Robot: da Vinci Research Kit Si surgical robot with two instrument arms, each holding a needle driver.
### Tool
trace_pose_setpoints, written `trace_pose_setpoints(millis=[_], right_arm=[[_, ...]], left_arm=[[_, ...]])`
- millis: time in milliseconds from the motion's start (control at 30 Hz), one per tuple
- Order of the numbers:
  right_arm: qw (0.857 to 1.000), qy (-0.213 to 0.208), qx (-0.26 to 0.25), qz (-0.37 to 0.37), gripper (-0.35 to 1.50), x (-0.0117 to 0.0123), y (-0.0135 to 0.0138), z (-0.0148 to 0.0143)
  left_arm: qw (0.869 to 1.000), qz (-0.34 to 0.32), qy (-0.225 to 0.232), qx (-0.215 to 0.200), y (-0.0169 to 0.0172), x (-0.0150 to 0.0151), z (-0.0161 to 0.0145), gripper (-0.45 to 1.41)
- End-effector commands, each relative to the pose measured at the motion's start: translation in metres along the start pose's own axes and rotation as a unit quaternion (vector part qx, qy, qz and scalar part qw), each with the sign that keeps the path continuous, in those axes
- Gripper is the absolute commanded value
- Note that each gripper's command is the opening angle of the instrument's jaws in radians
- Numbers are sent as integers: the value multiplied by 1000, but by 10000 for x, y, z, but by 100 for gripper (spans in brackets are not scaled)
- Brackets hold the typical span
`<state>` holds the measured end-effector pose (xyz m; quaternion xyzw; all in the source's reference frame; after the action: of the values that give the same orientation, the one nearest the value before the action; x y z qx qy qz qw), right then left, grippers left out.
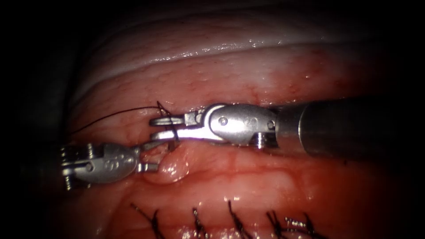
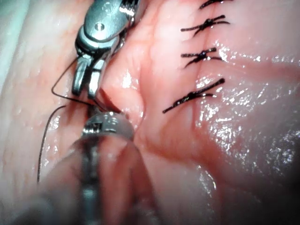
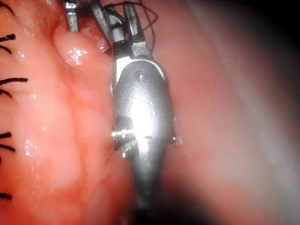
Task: Wound Closure
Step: Pass the needle through the skin below the wound
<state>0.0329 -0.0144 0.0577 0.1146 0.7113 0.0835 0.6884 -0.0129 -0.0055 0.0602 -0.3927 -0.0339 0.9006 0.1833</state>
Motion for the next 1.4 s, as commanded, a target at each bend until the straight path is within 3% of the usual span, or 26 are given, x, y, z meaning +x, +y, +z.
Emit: trace_pose_setpoints(millis=[33, 200, 400, 533, 767, 1033, 1400], right_arm=[[1000, 0, -1, 5, -35, -1, 4, 7], [999, -3, -10, 39, -35, 8, 18, 7], [996, -39, -5, 78, -35, 10, 35, 5], [994, -52, 0, 95, -35, 7, 41, 3], [987, -71, 5, 141, -35, 3, 45, 2], [964, -58, -5, 260, -35, 2, 48, 4], [943, -54, -20, 327, -35, -4, 55, 2]], left_arm=[[1000, 0, 2, 1, 2, 0, 6, 19], [999, -12, 22, 22, 4, 9, -10, 10], [993, -22, 52, 100, 4, 28, -55, 0], [991, -25, 53, 118, 20, 37, -66, -15], [993, -14, 58, 104, 52, 38, -42, -23], [995, 3, 54, 78, 70, 27, -4, -23], [996, 0, 54, 72, 79, 37, -12, -23]])
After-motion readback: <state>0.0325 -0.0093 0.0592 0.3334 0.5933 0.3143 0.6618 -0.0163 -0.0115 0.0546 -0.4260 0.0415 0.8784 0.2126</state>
